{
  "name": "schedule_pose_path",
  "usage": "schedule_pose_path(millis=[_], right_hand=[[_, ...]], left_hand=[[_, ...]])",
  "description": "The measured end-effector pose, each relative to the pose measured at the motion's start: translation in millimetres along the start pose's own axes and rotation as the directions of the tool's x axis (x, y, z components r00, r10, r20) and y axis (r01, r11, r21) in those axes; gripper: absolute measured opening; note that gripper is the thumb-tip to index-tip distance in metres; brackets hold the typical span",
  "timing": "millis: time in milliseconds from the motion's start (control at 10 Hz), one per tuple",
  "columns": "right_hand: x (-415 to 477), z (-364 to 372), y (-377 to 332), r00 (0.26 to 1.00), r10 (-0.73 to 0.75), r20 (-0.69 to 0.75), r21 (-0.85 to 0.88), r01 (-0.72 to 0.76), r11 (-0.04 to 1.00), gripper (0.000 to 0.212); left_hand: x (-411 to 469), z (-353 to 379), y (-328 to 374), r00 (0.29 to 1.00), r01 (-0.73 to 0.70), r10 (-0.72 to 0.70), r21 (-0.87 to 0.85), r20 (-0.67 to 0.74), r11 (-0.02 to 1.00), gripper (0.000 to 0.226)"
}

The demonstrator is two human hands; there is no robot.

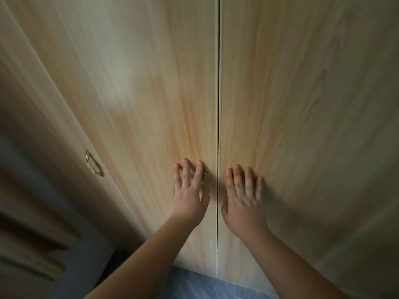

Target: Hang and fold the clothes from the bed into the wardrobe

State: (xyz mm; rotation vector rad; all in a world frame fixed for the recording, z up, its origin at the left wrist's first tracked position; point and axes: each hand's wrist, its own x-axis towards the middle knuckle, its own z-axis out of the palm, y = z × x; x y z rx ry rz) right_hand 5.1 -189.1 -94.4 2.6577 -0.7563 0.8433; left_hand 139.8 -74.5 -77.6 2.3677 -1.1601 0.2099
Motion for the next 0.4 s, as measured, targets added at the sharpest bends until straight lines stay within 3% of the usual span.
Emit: schedule_pose_path(millis=[100,200,300,400], right_hand=[[1,-2,-1,0.999,-0.001,0.05,-0.01,0.001,1.0,0.1],[2,-18,-3,0.991,0.017,0.132,-0.011,-0.015,1.0,0.098],[5,-48,-11,0.953,0.071,0.293,0.006,-0.076,0.997,0.099],[7,-79,-21,0.896,0.135,0.422,0.126,-0.205,0.971,0.084]], left_hand=[[-1,-9,2,1.0,0.015,-0.016,0.034,0.016,0.999,0.088],[-1,-29,7,0.991,0.027,-0.037,0.081,0.125,0.996,0.092],[-5,-62,11,0.96,-0.012,-0.022,0.118,0.279,0.993,0.089],[-24,-92,10,0.896,-0.083,-0.009,0.186,0.444,0.979,0.084]])
